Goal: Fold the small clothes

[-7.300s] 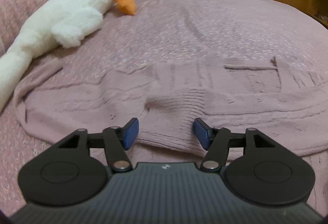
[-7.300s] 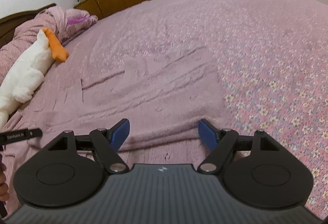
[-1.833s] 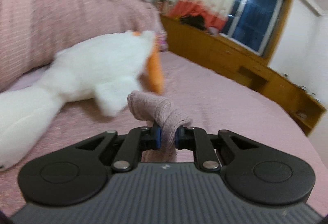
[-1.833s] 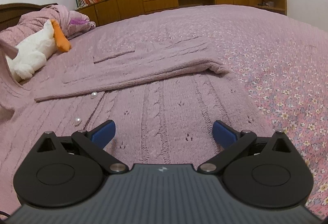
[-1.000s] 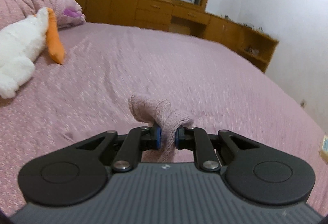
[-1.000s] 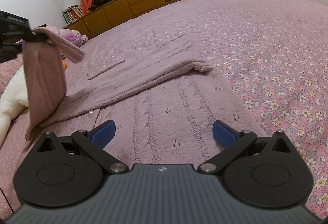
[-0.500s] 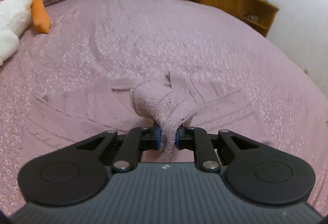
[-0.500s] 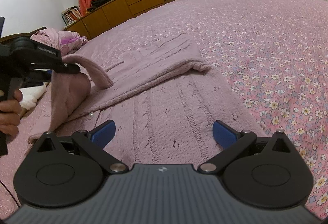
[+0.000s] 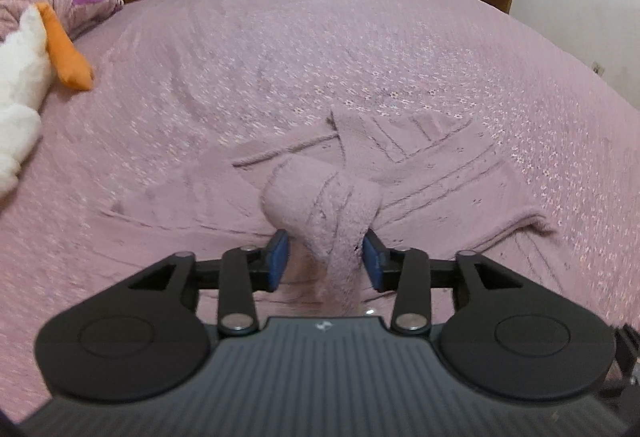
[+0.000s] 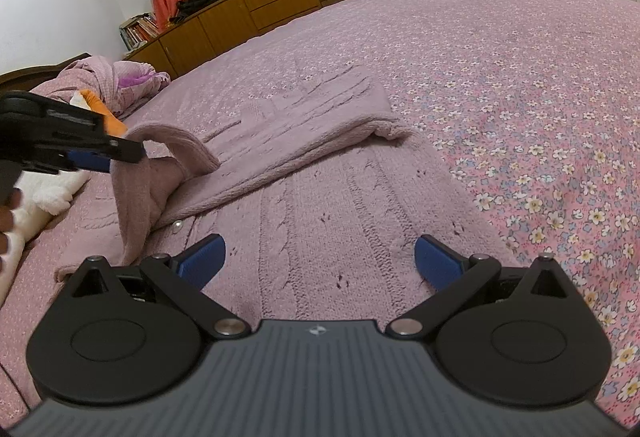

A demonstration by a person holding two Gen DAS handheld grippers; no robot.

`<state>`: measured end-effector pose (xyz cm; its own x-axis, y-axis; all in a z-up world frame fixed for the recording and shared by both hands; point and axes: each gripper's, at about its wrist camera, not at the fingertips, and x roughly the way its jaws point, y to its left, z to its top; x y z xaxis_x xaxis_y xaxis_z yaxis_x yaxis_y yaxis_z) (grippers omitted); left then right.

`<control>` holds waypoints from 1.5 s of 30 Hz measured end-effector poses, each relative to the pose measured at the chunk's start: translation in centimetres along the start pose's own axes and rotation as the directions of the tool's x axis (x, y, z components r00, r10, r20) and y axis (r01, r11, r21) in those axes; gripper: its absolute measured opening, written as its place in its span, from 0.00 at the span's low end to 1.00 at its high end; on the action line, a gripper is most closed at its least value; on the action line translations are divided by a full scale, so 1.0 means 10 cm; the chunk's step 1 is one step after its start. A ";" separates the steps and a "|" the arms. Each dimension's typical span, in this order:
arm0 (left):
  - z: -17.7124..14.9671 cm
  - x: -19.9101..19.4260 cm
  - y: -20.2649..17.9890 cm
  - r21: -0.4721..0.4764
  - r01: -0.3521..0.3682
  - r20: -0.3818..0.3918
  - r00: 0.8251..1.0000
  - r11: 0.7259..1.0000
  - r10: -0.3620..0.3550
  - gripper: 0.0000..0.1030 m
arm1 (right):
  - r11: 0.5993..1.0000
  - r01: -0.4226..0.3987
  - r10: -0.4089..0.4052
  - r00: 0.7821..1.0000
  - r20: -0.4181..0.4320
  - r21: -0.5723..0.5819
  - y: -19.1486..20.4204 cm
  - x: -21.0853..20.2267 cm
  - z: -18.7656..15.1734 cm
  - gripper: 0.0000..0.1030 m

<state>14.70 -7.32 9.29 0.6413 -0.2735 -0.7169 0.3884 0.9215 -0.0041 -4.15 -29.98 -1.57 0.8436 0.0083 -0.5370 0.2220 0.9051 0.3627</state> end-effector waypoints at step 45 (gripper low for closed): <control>-0.71 0.26 1.71 -0.351 -0.250 -0.042 0.967 0.902 0.251 0.68 | 0.975 -0.221 0.215 0.927 -0.309 0.014 1.24 1.51 0.97 0.88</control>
<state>18.29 9.74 2.43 0.6897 -0.0212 -0.7238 -0.0423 0.9967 -0.0695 16.04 -22.75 2.19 0.6782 0.3333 -0.6550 0.0365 0.8748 0.4830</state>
